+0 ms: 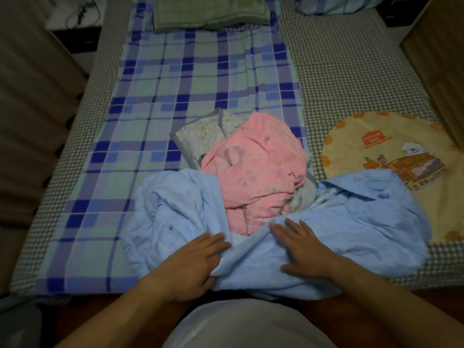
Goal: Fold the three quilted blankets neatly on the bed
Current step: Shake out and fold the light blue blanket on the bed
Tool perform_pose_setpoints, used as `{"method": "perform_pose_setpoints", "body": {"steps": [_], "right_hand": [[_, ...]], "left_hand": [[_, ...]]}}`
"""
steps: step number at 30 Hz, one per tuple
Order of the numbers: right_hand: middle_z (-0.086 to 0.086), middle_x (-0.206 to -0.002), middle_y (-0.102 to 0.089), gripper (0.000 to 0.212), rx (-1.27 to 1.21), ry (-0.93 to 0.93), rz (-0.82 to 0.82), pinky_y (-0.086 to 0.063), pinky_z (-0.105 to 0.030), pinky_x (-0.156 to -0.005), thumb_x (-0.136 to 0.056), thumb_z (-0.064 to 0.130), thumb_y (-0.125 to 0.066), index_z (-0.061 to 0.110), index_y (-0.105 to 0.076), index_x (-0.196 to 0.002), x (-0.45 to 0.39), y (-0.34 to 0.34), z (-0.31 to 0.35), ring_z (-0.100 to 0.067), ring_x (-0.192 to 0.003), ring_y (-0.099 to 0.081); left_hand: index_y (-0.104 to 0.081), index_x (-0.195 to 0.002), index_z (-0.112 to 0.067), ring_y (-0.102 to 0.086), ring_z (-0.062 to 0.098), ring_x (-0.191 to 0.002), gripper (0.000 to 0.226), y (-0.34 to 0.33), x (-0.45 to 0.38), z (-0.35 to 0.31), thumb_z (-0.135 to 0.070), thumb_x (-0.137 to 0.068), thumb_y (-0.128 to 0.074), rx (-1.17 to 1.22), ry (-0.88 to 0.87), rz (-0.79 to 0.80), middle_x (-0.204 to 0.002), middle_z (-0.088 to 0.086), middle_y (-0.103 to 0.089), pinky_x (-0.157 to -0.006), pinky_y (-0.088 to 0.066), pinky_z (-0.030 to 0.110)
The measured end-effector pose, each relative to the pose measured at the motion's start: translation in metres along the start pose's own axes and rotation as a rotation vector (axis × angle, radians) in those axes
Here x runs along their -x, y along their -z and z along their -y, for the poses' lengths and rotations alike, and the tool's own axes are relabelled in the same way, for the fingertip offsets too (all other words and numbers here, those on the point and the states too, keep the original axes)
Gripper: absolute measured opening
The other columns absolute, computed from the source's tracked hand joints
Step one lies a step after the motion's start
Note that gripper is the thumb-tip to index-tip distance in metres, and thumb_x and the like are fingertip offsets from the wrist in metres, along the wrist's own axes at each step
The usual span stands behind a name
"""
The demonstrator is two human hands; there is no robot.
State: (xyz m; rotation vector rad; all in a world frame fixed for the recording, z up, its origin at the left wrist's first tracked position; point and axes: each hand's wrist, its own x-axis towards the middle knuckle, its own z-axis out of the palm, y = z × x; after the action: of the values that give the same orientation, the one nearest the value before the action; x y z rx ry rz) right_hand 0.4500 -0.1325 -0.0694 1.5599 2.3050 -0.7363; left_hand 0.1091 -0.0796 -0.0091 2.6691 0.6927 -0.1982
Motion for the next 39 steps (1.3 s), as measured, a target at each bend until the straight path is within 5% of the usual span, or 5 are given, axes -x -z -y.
{"method": "perform_pose_setpoints", "body": {"steps": [9,16,20,25,39], "right_hand": [[0.000,-0.165,-0.003,0.110,-0.033,0.068,-0.091,-0.005,-0.042,-0.120,-0.077,0.057,-0.062,0.032,0.011,-0.155,-0.017,0.008,0.018,-0.031,-0.151,-0.002],[-0.005,-0.111,-0.066,0.059,-0.066,0.237,0.125,-0.046,-0.034,-0.083,-0.083,0.043,-0.065,0.035,-0.043,-0.138,-0.024,0.005,0.074,-0.024,-0.100,-0.063],[0.004,-0.052,-0.059,0.012,0.143,0.169,-0.157,-0.041,-0.020,-0.041,-0.055,0.033,-0.070,0.031,-0.060,-0.062,-0.003,-0.014,0.039,-0.009,-0.042,-0.059],[-0.011,-0.086,-0.061,0.044,-0.002,-0.418,-0.278,-0.051,-0.040,-0.052,-0.055,0.016,-0.077,0.012,-0.070,-0.098,0.046,-0.001,-0.005,-0.036,-0.070,-0.064],[-0.003,-0.103,-0.074,0.041,-0.356,-0.326,-0.562,-0.048,-0.034,-0.075,-0.080,0.031,-0.040,0.018,-0.069,-0.105,0.148,0.098,0.235,-0.021,-0.095,-0.065]], "left_hand": [[-0.060,-0.089,-0.019,-0.056,0.018,-0.111,0.020,-0.001,0.031,0.007,-0.037,-0.082,-0.053,-0.034,-0.029,0.138,-0.104,-0.001,-0.060,-0.121,-0.020,0.034],[-0.049,-0.091,-0.020,-0.060,0.025,-0.074,0.030,0.031,0.050,0.007,-0.048,-0.084,-0.056,-0.123,0.134,-0.091,-0.084,0.002,-0.059,-0.066,-0.049,0.035],[-0.031,-0.145,-0.029,-0.062,0.025,-0.112,0.083,0.054,0.112,0.042,-0.063,-0.075,-0.058,-0.321,0.624,0.414,-0.129,0.002,-0.060,-0.094,-0.044,0.035],[-0.046,-0.141,-0.036,-0.051,0.022,-0.129,0.051,0.025,0.238,0.078,-0.048,-0.091,-0.040,-0.312,1.015,0.872,-0.144,-0.001,-0.052,-0.108,-0.041,0.043],[0.019,-0.154,-0.031,-0.002,0.033,-0.152,0.134,-0.065,0.127,-0.044,-0.066,-0.065,-0.075,0.141,0.481,0.109,-0.164,0.011,0.006,-0.122,-0.016,0.047]]}}
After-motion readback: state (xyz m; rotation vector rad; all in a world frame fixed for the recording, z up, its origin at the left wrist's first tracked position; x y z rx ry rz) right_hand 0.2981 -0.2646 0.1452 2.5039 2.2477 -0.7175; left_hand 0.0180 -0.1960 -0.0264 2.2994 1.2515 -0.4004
